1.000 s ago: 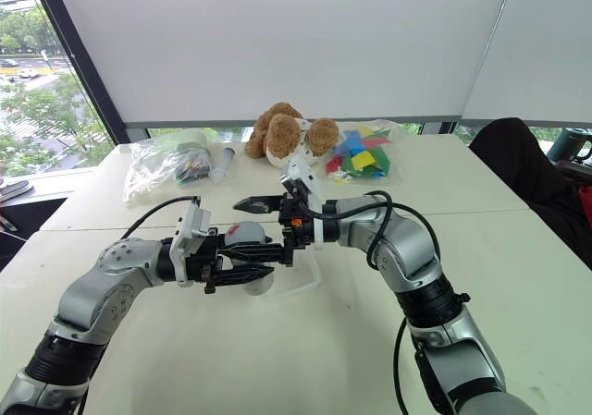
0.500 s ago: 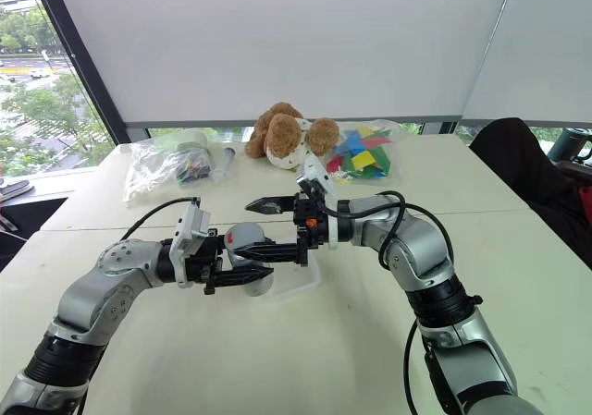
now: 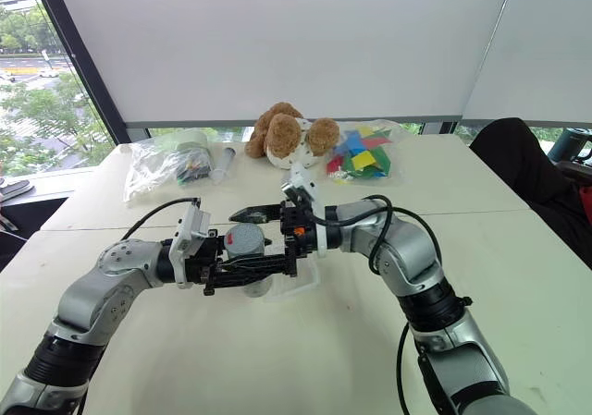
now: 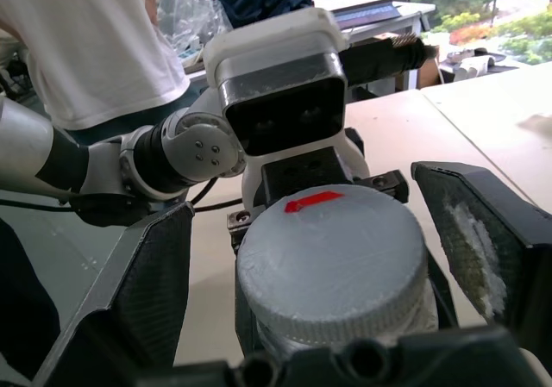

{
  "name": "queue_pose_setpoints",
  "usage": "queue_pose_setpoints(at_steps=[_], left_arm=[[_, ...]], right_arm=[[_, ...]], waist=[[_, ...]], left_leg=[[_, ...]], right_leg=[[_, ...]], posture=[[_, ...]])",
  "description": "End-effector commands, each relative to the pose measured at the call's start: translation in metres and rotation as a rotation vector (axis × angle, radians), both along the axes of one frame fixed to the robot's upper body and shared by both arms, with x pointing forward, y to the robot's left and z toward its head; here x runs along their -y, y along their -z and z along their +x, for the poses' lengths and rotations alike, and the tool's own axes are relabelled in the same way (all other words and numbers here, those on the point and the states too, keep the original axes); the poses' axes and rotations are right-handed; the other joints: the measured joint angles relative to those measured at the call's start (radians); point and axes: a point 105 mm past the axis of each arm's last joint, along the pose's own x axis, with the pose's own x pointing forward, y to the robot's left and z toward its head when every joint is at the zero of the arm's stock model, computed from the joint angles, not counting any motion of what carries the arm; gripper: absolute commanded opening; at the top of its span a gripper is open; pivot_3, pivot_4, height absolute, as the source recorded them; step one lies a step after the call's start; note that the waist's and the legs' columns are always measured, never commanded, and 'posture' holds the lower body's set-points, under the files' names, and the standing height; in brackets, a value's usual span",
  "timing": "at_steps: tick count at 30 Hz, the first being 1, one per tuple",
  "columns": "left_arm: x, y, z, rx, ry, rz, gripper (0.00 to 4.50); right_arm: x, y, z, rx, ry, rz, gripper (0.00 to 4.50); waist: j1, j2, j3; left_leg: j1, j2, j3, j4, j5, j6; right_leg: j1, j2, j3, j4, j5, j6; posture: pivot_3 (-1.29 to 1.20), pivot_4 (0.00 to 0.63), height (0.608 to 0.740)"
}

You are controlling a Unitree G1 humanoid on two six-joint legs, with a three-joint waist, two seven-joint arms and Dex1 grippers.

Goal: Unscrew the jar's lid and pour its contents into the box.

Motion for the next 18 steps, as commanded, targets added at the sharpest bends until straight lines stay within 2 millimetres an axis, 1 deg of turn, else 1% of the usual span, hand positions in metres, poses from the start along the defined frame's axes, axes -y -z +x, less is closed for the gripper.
queue_pose_setpoints(at_steps=[1, 2, 5, 7, 8, 10, 11, 13, 15, 16, 17, 18], left_arm=[[-0.001, -0.009, -0.004, 0.04, 0.003, -0.01, 2.18], [-0.001, -0.009, -0.004, 0.04, 0.003, -0.01, 2.18], [-0.001, -0.009, -0.004, 0.038, 0.003, -0.007, 2.18], [-0.003, -0.008, -0.004, 0.034, 0.002, -0.004, 2.18], [-0.004, -0.007, -0.004, 0.033, 0.002, -0.002, 2.18], [-0.005, -0.007, -0.004, 0.031, 0.001, -0.001, 2.18], [-0.006, -0.007, -0.004, 0.032, 0.0, -0.001, 2.18], [-0.008, -0.008, -0.003, 0.033, -0.007, -0.006, 2.18], [-0.011, -0.009, -0.002, 0.041, -0.017, -0.009, 2.18], [-0.013, -0.011, -0.001, 0.04, -0.026, -0.021, 2.18], [-0.014, -0.012, 0.0, 0.04, -0.031, -0.03, 2.18], [-0.015, -0.013, 0.0, 0.04, -0.032, -0.036, 2.18]], right_arm=[[-0.001, -0.009, -0.005, 0.044, -0.018, 0.032, 2.74], [-0.001, -0.01, -0.006, 0.049, -0.024, 0.043, 2.32], [0.002, -0.019, -0.01, 0.034, -0.053, 0.108, 2.33], [0.01, -0.034, -0.021, -0.076, -0.119, 0.235, 2.33], [0.016, -0.042, -0.023, -0.153, -0.136, 0.307, 2.33], [0.03, -0.051, -0.027, -0.262, -0.17, 0.395, 2.33], [0.039, -0.054, -0.024, -0.298, -0.147, 0.435, 2.33], [0.055, -0.054, -0.018, -0.319, -0.067, 0.468, 2.33], [0.077, -0.039, -0.004, -0.242, 0.12, 0.428, 2.33], [0.1, -0.029, 0.012, -0.18, 0.297, 0.432, 2.33], [0.117, -0.022, 0.021, -0.133, 0.413, 0.428, 2.33], [0.138, -0.01, 0.029, -0.035, 0.535, 0.399, 2.33]], waist=[[0.0, 0.0, 0.0], [0.0, 0.0, 0.0], [0.0, 0.0, 0.0], [0.001, 0.0, 0.0], [0.001, 0.0, 0.0], [0.001, 0.0, 0.0], [0.002, 0.0, 0.0], [0.005, 0.0, 0.0], [0.007, 0.0, 0.0], [0.008, 0.0, 0.0], [0.009, 0.0, 0.0], [0.007, 0.0, 0.0]], left_leg=[[0.0, 0.0, 0.0, 0.0, 0.0, 0.0], [0.0, 0.0, 0.0, 0.0, 0.0, 0.0], [0.0, 0.0, 0.0, 0.0, 0.0, 0.0], [0.0, 0.0, 0.0, 0.0, 0.0, 0.0], [0.0, 0.0, 0.0, 0.0, 0.0, 0.0], [-0.001, 0.002, 0.0, 0.0, 0.0, 0.0], [-0.001, 0.002, -0.001, 0.0, 0.0, 0.0], [-0.001, 0.002, -0.001, 0.0, 0.0, 0.0], [-0.001, 0.002, -0.001, 0.0, 0.0, 0.0], [-0.001, 0.001, 0.0, 0.0, 0.0, 0.0], [-0.001, 0.0, 0.0, 0.0, 0.0, 0.0], [-0.002, -0.001, 0.001, 0.0, 0.0, 0.0]], right_leg=[[0.0, 0.0, 0.0, 0.0, 0.0, 0.0], [0.0, 0.0, 0.0, 0.0, 0.0, 0.0], [0.0, 0.0, 0.0, 0.0, 0.0, 0.0], [0.0, 0.0, 0.0, 0.0, 0.0, 0.0], [0.0, 0.0, 0.0, 0.0, 0.0, 0.0], [0.0, 0.0, 0.001, 0.0, 0.0, 0.0], [0.0, 0.0, 0.001, 0.0, 0.0, 0.0], [0.0, 0.0, 0.001, 0.0, 0.0, 0.0], [0.0, 0.0, 0.001, -0.001, 0.0, 0.0], [0.001, 0.0, 0.001, -0.001, 0.0, 0.0], [0.001, 0.0, 0.001, -0.001, 0.0, 0.0], [0.001, 0.0, 0.0, -0.002, 0.0, 0.0]], posture=[[0.0, 0.15, 0.74], [0.0, 0.15, 0.74], [0.0, 0.15, 0.74], [0.0, 0.15, 0.74], [0.0, 0.15, 0.74], [0.0, 0.15, 0.74], [0.0, 0.15, 0.74], [0.0, 0.15, 0.74], [0.0, 0.15, 0.74], [0.0, 0.15, 0.74], [0.0, 0.15, 0.74], [0.0, 0.15, 0.74]])
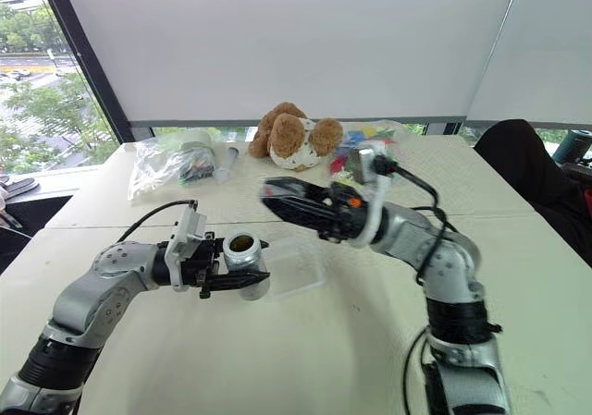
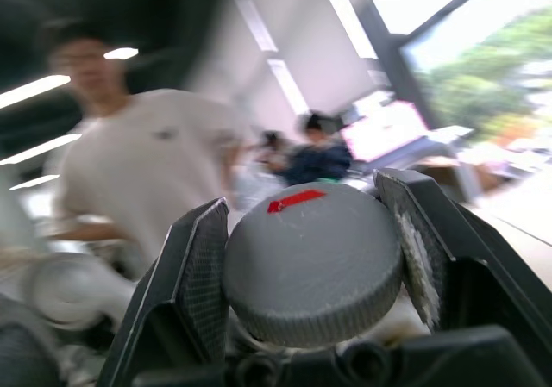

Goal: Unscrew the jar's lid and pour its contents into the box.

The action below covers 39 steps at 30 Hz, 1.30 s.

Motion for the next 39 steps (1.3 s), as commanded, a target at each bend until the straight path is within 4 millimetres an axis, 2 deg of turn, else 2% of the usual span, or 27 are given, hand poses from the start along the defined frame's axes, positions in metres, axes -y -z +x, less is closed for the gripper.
queue_pose_setpoints(at_steps=[1, 3, 6, 8, 13, 18, 21, 25, 26, 29, 33, 39], left_arm=[[-0.008, -0.013, 0.001, 0.046, -0.02, -0.037, 2.18], [-0.011, -0.014, 0.001, 0.046, -0.024, -0.041, 2.18], [-0.013, -0.014, 0.002, 0.04, -0.031, -0.046, 2.18], [-0.016, -0.014, 0.004, 0.034, -0.037, -0.048, 2.18], [-0.019, -0.016, 0.009, 0.029, -0.045, -0.053, 2.18], [-0.022, -0.019, 0.013, 0.025, -0.054, -0.067, 2.18], [-0.025, -0.02, 0.016, 0.019, -0.056, -0.067, 2.18], [-0.028, -0.02, 0.018, 0.012, -0.065, -0.064, 2.18], [-0.029, -0.021, 0.02, 0.019, -0.073, -0.056, 2.18], [-0.037, -0.025, 0.025, 0.034, -0.121, -0.037, 2.18], [-0.05, -0.019, 0.035, 0.068, -0.209, 0.065, 2.18], [-0.056, -0.009, 0.06, 0.221, -0.373, 0.209, 2.18]], right_arm=[[0.073, 0.031, 0.021, 0.193, 0.422, -0.163, 2.33], [0.103, 0.062, 0.017, 0.244, 0.517, -0.312, 2.33], [0.154, 0.094, 0.017, 0.159, 0.72, -0.302, 2.33], [0.186, 0.124, 0.011, 0.103, 0.843, -0.343, 2.33], [0.216, 0.16, 0.004, 0.045, 0.982, -0.383, 2.33], [0.227, 0.176, 0.004, -0.003, 1.059, -0.361, 2.33], [0.225, 0.179, 0.001, -0.043, 1.037, -0.301, 2.33], [0.221, 0.168, -0.005, -0.015, 0.995, -0.302, 4.28], [0.221, 0.16, -0.008, 0.018, 0.991, -0.316, 4.46], [0.214, 0.132, -0.012, 0.104, 0.939, -0.337, 4.46], [0.184, 0.098, -0.021, 0.189, 0.783, -0.364, 4.46], [0.122, 0.08, -0.037, 0.304, 0.483, -0.43, 4.46]], waist=[[-0.004, 0.0, 0.0], [-0.002, 0.0, 0.0], [-0.012, 0.0, 0.0], [-0.014, 0.0, 0.0], [-0.014, 0.001, 0.001], [-0.011, 0.001, 0.001], [-0.01, 0.001, 0.001], [-0.008, 0.001, 0.001], [-0.008, 0.001, 0.001], [-0.008, 0.001, 0.001], [-0.009, 0.002, 0.001], [-0.004, 0.001, 0.001]], left_leg=[[-0.001, 0.0, 0.002, 0.0, 0.0, 0.0], [-0.001, -0.001, 0.003, 0.0, 0.0, 0.0], [0.0, -0.001, 0.004, 0.0, 0.0, 0.0], [0.002, 0.0, 0.007, 0.0, 0.0, 0.0], [0.012, 0.003, 0.008, -0.001, 0.0, 0.0], [0.012, 0.003, 0.007, -0.001, 0.0, 0.0], [0.012, 0.003, 0.007, 0.0, 0.0, 0.0], [0.013, 0.003, 0.006, 0.0, 0.0, 0.0], [0.012, 0.003, 0.006, -0.001, 0.0, 0.0], [0.012, 0.003, 0.004, -0.001, 0.0, 0.0], [0.012, 0.003, 0.003, -0.001, 0.0, 0.0], [0.012, 0.004, 0.002, -0.001, 0.0, 0.0]], right_leg=[[-0.001, 0.0, 0.0, 0.0, 0.0, 0.0], [-0.001, 0.0, 0.0, 0.001, 0.0, 0.0], [-0.001, 0.0, 0.001, 0.001, 0.0, 0.001], [-0.001, 0.0, 0.003, 0.002, 0.0, 0.0], [0.009, 0.002, 0.004, 0.0, -0.001, -0.002], [0.01, 0.003, 0.004, 0.0, -0.001, -0.002], [0.011, 0.003, 0.005, -0.001, -0.001, -0.002], [0.011, 0.003, 0.005, -0.001, -0.001, -0.002], [0.011, 0.003, 0.005, -0.001, -0.001, -0.002], [0.011, 0.003, 0.005, -0.001, -0.001, -0.001], [0.011, 0.003, 0.005, -0.001, -0.001, -0.002], [0.011, 0.003, 0.004, -0.003, -0.001, -0.001]], posture=[[0.0, 0.15, 0.74], [0.0, 0.15, 0.74], [0.0, 0.15, 0.74], [0.0, 0.15, 0.74], [0.0, 0.15, 0.74], [0.0, 0.15, 0.74], [0.0, 0.15, 0.74], [0.0, 0.15, 0.74], [0.0, 0.15, 0.74], [0.0, 0.15, 0.74], [0.0, 0.15, 0.74], [0.0, 0.15, 0.74]])
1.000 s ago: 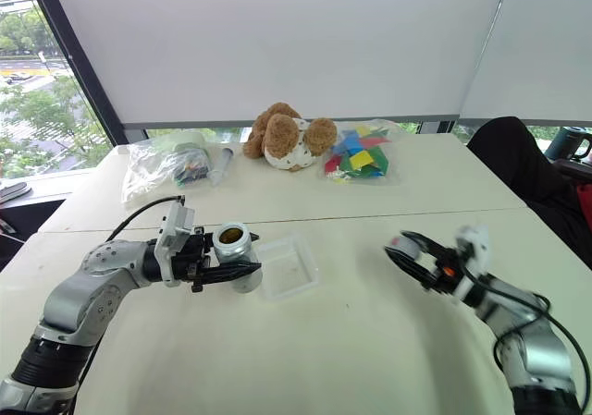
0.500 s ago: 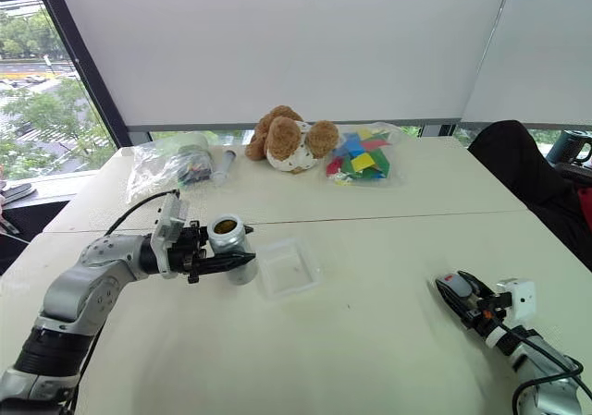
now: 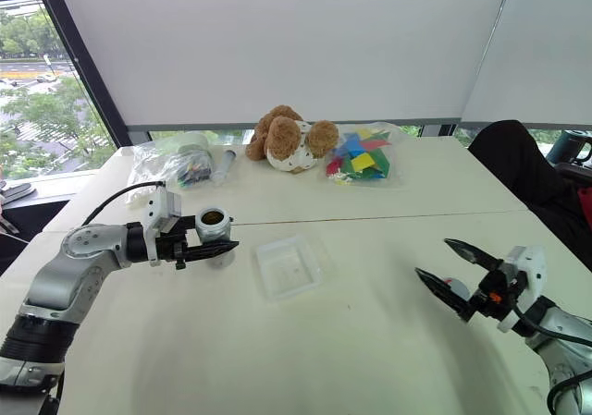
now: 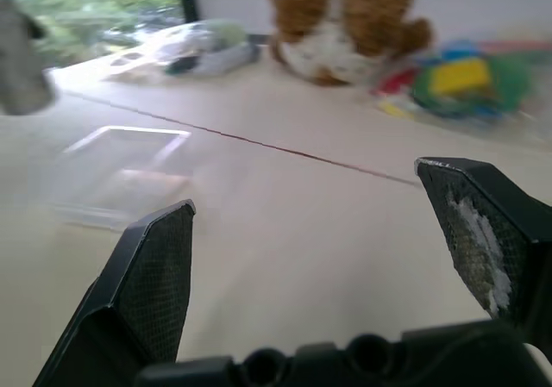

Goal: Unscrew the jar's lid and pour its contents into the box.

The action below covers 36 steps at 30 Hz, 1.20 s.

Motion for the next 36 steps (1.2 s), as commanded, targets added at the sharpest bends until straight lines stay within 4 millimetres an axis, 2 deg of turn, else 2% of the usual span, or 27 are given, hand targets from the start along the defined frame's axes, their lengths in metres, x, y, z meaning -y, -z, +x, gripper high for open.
queue_pose_setpoints(at_steps=[1, 6, 9, 14, 21, 23, 27, 32, 36], left_arm=[[0.001, -0.008, 0.013, 0.139, -0.067, 0.084, 2.18], [0.016, -0.002, 0.025, 0.257, -0.097, 0.158, 2.18], [0.028, 0.004, 0.028, 0.338, -0.08, 0.28, 2.18], [0.052, -0.003, 0.038, 0.616, -0.093, 0.365, 2.18], [0.079, -0.016, 0.045, 1.185, -0.088, 0.567, 2.18], [0.091, -0.02, 0.043, 1.476, -0.06, 0.665, 2.18], [0.105, -0.019, 0.042, 1.895, -0.052, 0.731, 2.18], [0.109, -0.008, 0.046, 2.113, -0.044, 0.746, 2.18], [0.111, 0.011, 0.047, 2.2, 0.041, 0.748, 2.18]], right_arm=[[-0.034, -0.014, -0.006, 0.039, -0.152, -0.033, 4.46], [-0.066, -0.015, -0.003, 0.05, -0.257, -0.037, 4.46], [-0.071, -0.01, -0.003, 0.043, -0.281, -0.057, 4.46], [-0.067, -0.005, -0.002, 0.028, -0.262, -0.072, 4.46], [-0.064, 0.002, -0.003, 0.011, -0.22, -0.064, 4.46], [-0.065, 0.002, -0.003, 0.013, -0.21, -0.056, 4.46], [-0.068, 0.003, -0.003, 0.014, -0.202, -0.044, 4.46], [-0.072, 0.002, -0.003, 0.017, -0.194, -0.029, 4.46], [-0.073, 0.002, -0.004, 0.018, -0.184, -0.021, 4.46]], waist=[[0.002, 0.0, 0.0], [0.01, 0.0, 0.0], [0.018, 0.0, 0.0], [0.025, 0.0, 0.0], [0.023, -0.001, 0.0], [0.023, -0.001, 0.0], [0.024, -0.001, 0.0], [0.021, -0.001, 0.0], [0.024, -0.001, 0.0]], left_leg=[[0.0, 0.0, 0.0, 0.0, 0.0, 0.0], [-0.001, 0.0, -0.001, 0.001, 0.0, 0.0], [-0.001, 0.0, -0.001, 0.0, 0.0, 0.0], [-0.002, -0.001, 0.001, 0.001, 0.0, 0.0], [-0.002, -0.002, 0.001, 0.0, 0.0, 0.0], [-0.002, -0.002, 0.002, 0.0, 0.0, 0.0], [-0.002, -0.002, 0.003, 0.0, 0.0, 0.0], [-0.002, -0.002, 0.003, 0.0, 0.0, 0.0], [-0.002, -0.002, 0.003, 0.001, 0.0, 0.0]], right_leg=[[0.0, 0.0, 0.0, 0.0, 0.0, 0.0], [0.0, 0.0, 0.0, -0.002, 0.001, 0.001], [0.0, 0.0, 0.0, -0.004, 0.001, 0.001], [0.001, 0.0, -0.001, -0.006, 0.001, 0.001], [0.001, 0.0, -0.001, -0.006, 0.002, 0.002], [0.001, 0.0, -0.001, -0.006, 0.002, 0.002], [0.001, 0.0, -0.001, -0.006, 0.002, 0.004], [0.001, 0.0, -0.002, -0.005, 0.002, 0.005], [0.001, 0.0, -0.002, -0.004, 0.002, 0.005]], posture=[[0.0, 0.15, 0.74], [0.0, 0.15, 0.74], [0.0, 0.15, 0.74], [0.0, 0.15, 0.74], [0.0, 0.15, 0.74], [0.0, 0.15, 0.74], [0.0, 0.15, 0.74], [0.0, 0.15, 0.74], [0.0, 0.15, 0.74]])
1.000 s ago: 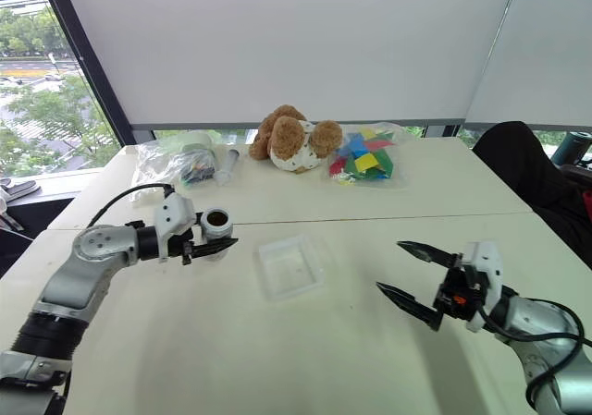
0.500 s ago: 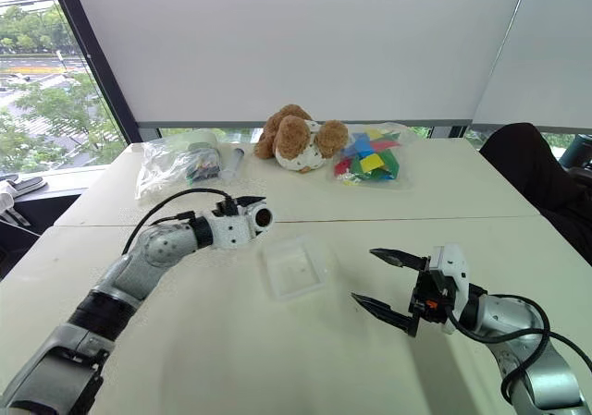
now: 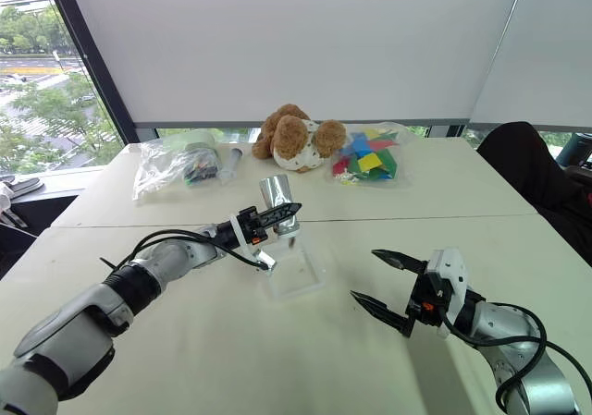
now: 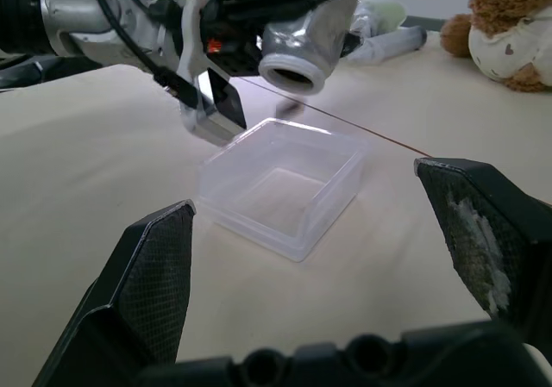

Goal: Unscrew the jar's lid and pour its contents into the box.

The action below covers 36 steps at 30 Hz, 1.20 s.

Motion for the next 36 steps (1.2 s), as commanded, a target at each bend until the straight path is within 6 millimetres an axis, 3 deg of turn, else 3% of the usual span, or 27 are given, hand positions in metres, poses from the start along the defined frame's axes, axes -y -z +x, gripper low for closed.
queue_pose_setpoints(at_steps=[1, 4, 9, 15, 18, 20, 24, 28, 32, 36], left_arm=[[0.001, 0.006, -0.002, 0.083, 0.046, 0.038, 2.18], [-0.003, 0.014, 0.001, 0.086, 0.034, 0.057, 2.18], [-0.011, 0.006, -0.001, 0.026, 0.042, -0.031, 2.18], [-0.026, -0.022, -0.012, -0.351, 0.103, -0.285, 2.18], [-0.038, -0.027, -0.016, -0.616, 0.126, -0.403, 2.18], [-0.05, -0.028, -0.01, -0.888, 0.092, -0.581, 2.18], [-0.085, -0.03, -0.012, -1.538, 0.131, -1.025, 2.18], [-0.12, -0.02, -0.022, -1.888, 0.164, -1.258, 2.18], [-0.175, -0.009, -0.032, -1.981, 0.23, -1.585, 2.18], [-0.235, 0.011, -0.054, -1.817, 0.206, -1.853, 2.18]], right_arm=[[-0.006, -0.011, -0.004, 0.05, -0.007, 0.003, 4.46], [-0.007, -0.01, -0.005, 0.047, 0.001, 0.009, 4.46], [-0.008, -0.008, -0.006, 0.042, 0.007, 0.013, 4.46], [-0.01, -0.008, -0.004, 0.038, -0.005, 0.015, 4.46], [-0.01, -0.008, -0.002, 0.037, -0.017, 0.016, 4.46], [-0.011, -0.008, -0.001, 0.035, -0.03, 0.017, 4.46], [-0.017, -0.01, 0.0, 0.061, -0.092, 0.026, 4.46], [-0.026, -0.017, -0.002, 0.11, -0.175, 0.045, 4.46], [-0.033, -0.021, -0.001, 0.165, -0.229, 0.061, 4.46], [-0.036, -0.024, 0.002, 0.199, -0.238, 0.075, 4.46]], waist=[[0.001, 0.0, 0.0], [0.002, 0.0, 0.0], [0.001, -0.001, 0.0], [-0.003, -0.001, 0.0], [-0.003, 0.0, -0.001], [-0.002, 0.0, -0.001], [-0.009, 0.001, -0.001], [-0.02, 0.001, -0.001], [-0.029, 0.001, -0.001], [-0.03, 0.001, -0.001]], left_leg=[[0.0, 0.0, 0.0, 0.0, 0.0, 0.0], [0.0, 0.0, 0.0, 0.0, 0.0, 0.0], [0.0, 0.0, 0.0, 0.001, 0.0, 0.0], [0.0, 0.001, 0.0, 0.0, 0.0, 0.0], [0.0, 0.001, 0.0, 0.0, 0.0, -0.001], [0.0, 0.001, 0.0, 0.0, 0.0, -0.001], [0.001, 0.002, -0.001, 0.001, 0.0, -0.001], [0.001, 0.002, -0.004, 0.001, 0.0, 0.0], [0.003, 0.002, -0.004, 0.001, 0.0, 0.0], [0.003, 0.002, -0.004, 0.001, 0.0, 0.0]], right_leg=[[0.0, 0.0, 0.0, 0.0, 0.0, 0.0], [0.001, 0.0, 0.0, 0.0, 0.0, 0.0], [0.001, 0.0, 0.0, 0.0, 0.0, 0.0], [-0.001, -0.001, 0.0, 0.001, 0.0, 0.0], [-0.002, -0.001, 0.001, 0.001, 0.0, -0.001], [-0.001, -0.001, 0.001, 0.001, 0.001, -0.001], [-0.002, -0.005, 0.002, 0.005, 0.001, -0.002], [-0.002, -0.004, 0.001, 0.007, 0.0, -0.002], [-0.001, -0.003, 0.001, 0.008, 0.0, -0.002], [-0.002, -0.002, 0.001, 0.008, 0.0, -0.002]], posture=[[0.0, 0.15, 0.74], [0.0, 0.15, 0.74], [0.0, 0.15, 0.74], [0.0, 0.15, 0.74], [0.0, 0.15, 0.74], [0.0, 0.15, 0.74], [0.0, 0.15, 0.74], [0.0, 0.15, 0.74], [0.0, 0.15, 0.74], [0.0, 0.15, 0.74]])
